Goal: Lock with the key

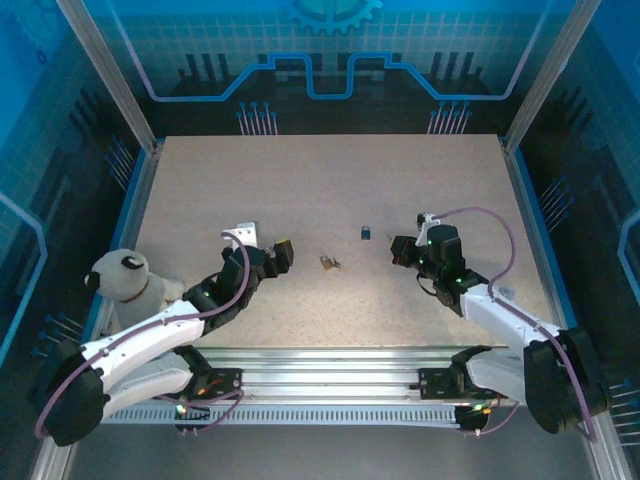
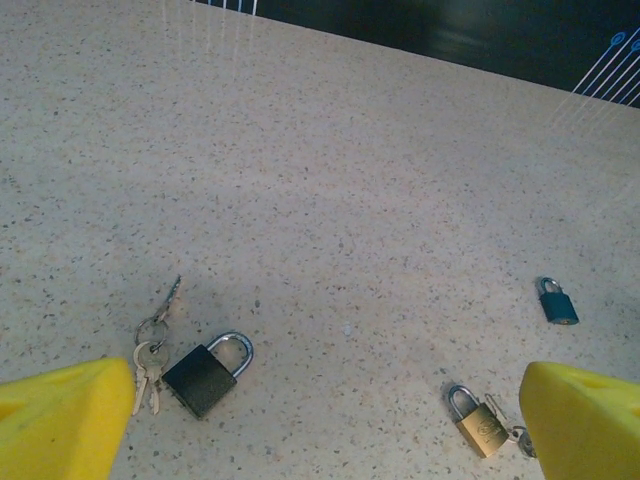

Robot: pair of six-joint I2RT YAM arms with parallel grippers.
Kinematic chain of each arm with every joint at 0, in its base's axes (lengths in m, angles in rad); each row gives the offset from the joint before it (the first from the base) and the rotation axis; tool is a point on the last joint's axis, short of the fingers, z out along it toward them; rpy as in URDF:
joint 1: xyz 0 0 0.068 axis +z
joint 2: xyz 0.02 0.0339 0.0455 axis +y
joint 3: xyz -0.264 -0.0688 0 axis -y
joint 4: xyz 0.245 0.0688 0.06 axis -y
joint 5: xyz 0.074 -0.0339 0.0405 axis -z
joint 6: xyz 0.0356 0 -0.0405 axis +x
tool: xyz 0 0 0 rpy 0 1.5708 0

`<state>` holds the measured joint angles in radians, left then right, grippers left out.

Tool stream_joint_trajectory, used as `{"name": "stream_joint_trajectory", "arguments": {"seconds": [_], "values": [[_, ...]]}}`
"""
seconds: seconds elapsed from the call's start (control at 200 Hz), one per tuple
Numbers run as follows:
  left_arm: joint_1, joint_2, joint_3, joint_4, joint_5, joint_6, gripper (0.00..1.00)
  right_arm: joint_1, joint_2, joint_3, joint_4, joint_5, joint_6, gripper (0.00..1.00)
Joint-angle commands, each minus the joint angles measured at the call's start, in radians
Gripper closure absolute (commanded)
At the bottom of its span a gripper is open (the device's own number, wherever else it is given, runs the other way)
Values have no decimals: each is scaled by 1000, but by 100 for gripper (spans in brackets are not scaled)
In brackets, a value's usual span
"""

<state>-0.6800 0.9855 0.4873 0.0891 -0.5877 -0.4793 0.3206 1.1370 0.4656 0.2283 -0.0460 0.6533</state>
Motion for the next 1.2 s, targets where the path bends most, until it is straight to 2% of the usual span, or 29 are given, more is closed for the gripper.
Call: {"name": "stream_joint_trajectory", "arguments": {"seconds": [0.0, 0.405, 1.196], "values": [[-1, -30, -19, 27, -24, -5, 1, 14, 47, 50, 13, 34, -6, 100], [-3, -105, -53, 29, -51, -24, 1, 18, 217, 131, 60, 29, 20, 100], [-2, -116, -59, 22, -46, -36, 1, 20, 517, 274, 119, 70, 69, 100]]}}
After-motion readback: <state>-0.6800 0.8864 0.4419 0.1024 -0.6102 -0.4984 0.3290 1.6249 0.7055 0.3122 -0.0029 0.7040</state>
